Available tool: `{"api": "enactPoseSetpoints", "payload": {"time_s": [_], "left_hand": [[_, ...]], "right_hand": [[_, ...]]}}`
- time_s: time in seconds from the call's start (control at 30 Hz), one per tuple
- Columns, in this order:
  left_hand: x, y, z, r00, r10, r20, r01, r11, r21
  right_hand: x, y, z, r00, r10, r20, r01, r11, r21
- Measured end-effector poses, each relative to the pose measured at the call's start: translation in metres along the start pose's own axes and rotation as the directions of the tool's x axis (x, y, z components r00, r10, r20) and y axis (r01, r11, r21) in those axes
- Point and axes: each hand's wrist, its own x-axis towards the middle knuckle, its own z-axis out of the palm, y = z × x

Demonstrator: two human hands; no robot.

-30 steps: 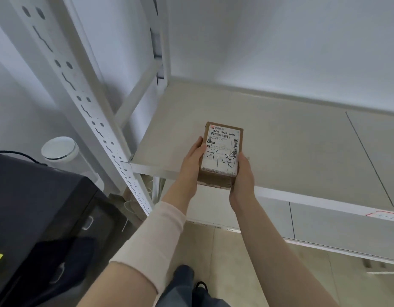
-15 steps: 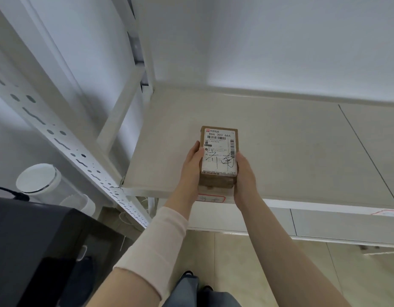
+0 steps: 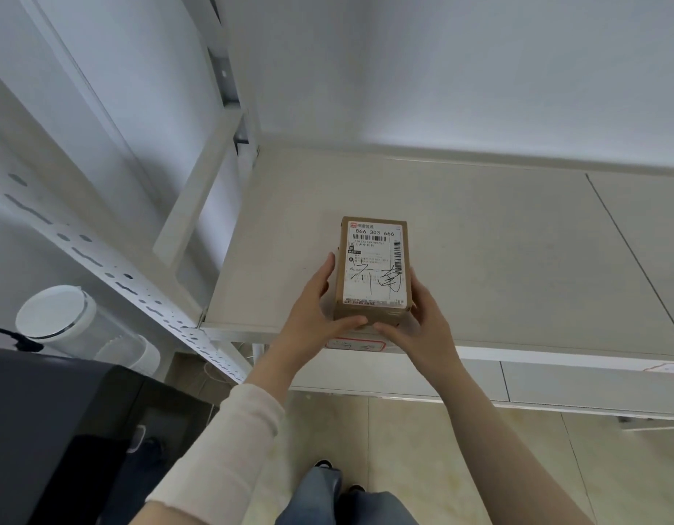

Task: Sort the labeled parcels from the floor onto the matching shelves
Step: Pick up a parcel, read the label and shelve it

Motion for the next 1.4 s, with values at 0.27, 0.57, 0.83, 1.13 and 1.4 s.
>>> {"api": "enactPoseSetpoints", "payload": {"time_s": [0.27,0.57,0.83,1.13,1.4], "left_hand": [[0.029,0.007,0.001,0.998,0.042,-0.046,-0.041,0.999,0.012],[0.069,0.014,-0.006,0.999,0.033,-0.015,-0.033,0.999,0.000],[0.081,0.014,-0.008,1.000,0.030,0.009,-0.030,1.000,0.002],[0.052,0.009,-0.006,0.995,-0.062,-0.082,0.060,0.998,-0.030],[-0.019,0.012,0.020,0.957,-0.044,-0.285,0.021,0.996,-0.082]], "right_hand": [[0.033,-0.004,0.000,0.998,-0.026,-0.062,0.025,0.999,-0.025],[0.069,-0.014,-0.003,0.998,0.011,-0.064,-0.007,0.998,0.062],[0.076,-0.016,-0.003,0.998,0.017,-0.066,-0.010,0.994,0.105],[0.059,-0.012,-0.003,0.991,0.036,-0.126,-0.027,0.997,0.077],[0.014,-0.015,-0.006,0.977,-0.026,-0.212,0.045,0.995,0.089]]}}
